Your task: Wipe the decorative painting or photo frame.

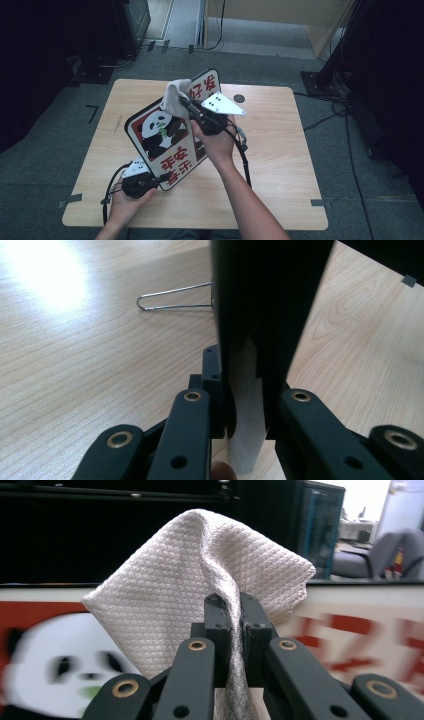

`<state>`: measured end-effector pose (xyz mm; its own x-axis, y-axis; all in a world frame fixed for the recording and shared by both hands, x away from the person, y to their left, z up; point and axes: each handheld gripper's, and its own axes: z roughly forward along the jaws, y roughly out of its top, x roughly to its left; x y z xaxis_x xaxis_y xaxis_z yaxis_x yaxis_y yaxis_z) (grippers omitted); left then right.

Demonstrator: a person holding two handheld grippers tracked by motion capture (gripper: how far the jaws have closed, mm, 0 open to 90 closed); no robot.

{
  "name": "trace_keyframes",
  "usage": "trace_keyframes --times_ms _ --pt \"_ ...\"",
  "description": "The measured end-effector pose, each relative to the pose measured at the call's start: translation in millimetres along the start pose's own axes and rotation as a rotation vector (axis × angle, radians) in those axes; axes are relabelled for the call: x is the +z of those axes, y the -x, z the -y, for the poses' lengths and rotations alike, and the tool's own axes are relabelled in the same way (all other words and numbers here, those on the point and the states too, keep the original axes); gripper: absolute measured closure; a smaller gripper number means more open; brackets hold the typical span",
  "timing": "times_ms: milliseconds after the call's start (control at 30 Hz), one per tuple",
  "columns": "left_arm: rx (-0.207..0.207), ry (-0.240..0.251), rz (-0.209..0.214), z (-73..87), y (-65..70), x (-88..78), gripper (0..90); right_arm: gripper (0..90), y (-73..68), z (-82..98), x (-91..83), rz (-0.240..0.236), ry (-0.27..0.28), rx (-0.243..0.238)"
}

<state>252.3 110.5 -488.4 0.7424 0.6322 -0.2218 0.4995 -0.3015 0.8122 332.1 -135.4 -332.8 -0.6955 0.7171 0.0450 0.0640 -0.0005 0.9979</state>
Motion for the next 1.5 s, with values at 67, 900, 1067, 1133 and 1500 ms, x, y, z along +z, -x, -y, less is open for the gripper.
trace_keyframes --times_ms 67,900,1067,1133,1500 --pt "-0.001 0.001 -0.001 0.0 0.1 0.1 81.1 85.3 -16.9 -0.9 1.0 -0.026 0.004 -0.014" --pt "0.002 0.006 0.001 0.4 -0.8 0.2 81.1 85.0 -60.4 11.3 2.4 -0.059 -0.008 -0.117" --pt "0.004 0.004 0.003 0.3 -1.3 0.0 81.1 84.8 -29.7 11.3 0.8 -0.005 -0.011 -0.063" --pt "0.004 0.006 0.003 0.4 -1.0 0.1 81.1 84.7 -17.7 11.1 -0.2 0.02 -0.011 -0.057" --pt "0.009 0.007 0.004 0.6 -1.2 0.1 81.0 84.8 46.9 9.9 -3.5 0.15 0.007 0.055"
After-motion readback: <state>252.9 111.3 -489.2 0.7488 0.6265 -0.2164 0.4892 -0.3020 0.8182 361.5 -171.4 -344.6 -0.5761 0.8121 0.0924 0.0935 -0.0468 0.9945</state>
